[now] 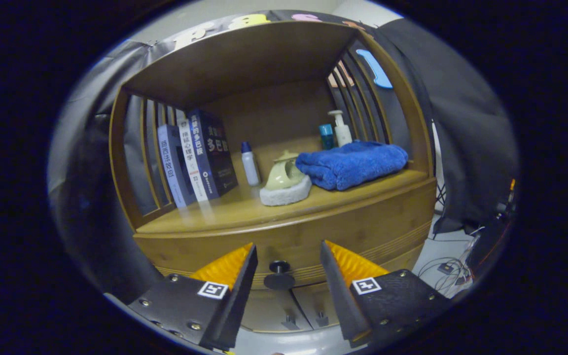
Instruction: Pull open the drawer, take out the items inside it, and place them on the countertop above the cabinet.
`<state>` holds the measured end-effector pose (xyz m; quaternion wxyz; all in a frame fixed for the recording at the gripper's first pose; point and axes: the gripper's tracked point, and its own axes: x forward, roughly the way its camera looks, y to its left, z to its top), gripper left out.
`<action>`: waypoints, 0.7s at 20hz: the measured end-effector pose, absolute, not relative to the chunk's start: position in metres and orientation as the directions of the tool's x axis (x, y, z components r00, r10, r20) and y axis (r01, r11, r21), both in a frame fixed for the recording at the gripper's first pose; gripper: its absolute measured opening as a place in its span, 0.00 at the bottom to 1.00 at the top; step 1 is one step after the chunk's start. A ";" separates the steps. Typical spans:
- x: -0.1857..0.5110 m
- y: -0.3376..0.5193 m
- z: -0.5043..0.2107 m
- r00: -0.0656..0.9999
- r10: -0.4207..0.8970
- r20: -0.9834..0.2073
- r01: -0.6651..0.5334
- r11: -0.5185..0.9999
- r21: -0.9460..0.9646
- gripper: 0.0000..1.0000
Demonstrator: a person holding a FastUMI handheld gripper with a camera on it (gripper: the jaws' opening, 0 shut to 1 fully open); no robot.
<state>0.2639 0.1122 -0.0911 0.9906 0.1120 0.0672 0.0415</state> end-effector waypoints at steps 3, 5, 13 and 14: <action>0.257 0.113 -0.061 0.990 0.134 -0.048 -0.119 0.964 0.237 0.70; 0.248 0.113 -0.053 0.988 0.153 -0.030 -0.143 0.968 0.204 0.67; 0.214 0.106 -0.059 0.925 0.351 -0.145 -0.321 0.927 0.195 0.67; 0.213 0.103 -0.065 0.912 0.377 -0.164 -0.343 0.917 0.203 0.67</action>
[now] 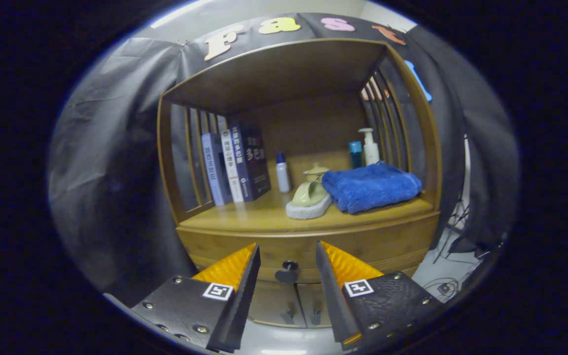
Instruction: Pull open the drawer, take out the items inside it, and place them on the countertop above the cabinet.
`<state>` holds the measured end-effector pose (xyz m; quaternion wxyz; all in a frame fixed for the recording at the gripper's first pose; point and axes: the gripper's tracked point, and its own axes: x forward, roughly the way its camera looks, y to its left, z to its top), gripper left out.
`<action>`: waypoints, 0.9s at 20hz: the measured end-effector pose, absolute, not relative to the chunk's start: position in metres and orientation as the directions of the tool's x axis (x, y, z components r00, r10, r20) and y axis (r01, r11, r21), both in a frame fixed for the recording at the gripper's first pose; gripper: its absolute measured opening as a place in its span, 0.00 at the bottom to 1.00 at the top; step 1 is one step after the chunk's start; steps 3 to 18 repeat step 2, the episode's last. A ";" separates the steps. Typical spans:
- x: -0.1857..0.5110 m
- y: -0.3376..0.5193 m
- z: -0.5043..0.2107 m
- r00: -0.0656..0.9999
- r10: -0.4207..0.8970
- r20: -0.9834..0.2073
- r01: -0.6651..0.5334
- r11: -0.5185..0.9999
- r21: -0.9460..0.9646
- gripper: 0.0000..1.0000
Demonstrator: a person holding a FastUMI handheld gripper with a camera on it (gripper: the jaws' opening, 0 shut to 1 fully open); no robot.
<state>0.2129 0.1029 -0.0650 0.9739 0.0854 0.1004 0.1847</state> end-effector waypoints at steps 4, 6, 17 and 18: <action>0.211 0.093 -0.079 0.890 0.405 -0.209 -0.366 0.909 0.201 0.67; 0.211 0.093 -0.079 0.890 0.405 -0.209 -0.366 0.909 0.201 0.67; 0.211 0.093 -0.079 0.890 0.405 -0.209 -0.366 0.909 0.201 0.67; 0.211 0.093 -0.079 0.890 0.405 -0.209 -0.366 0.909 0.201 0.67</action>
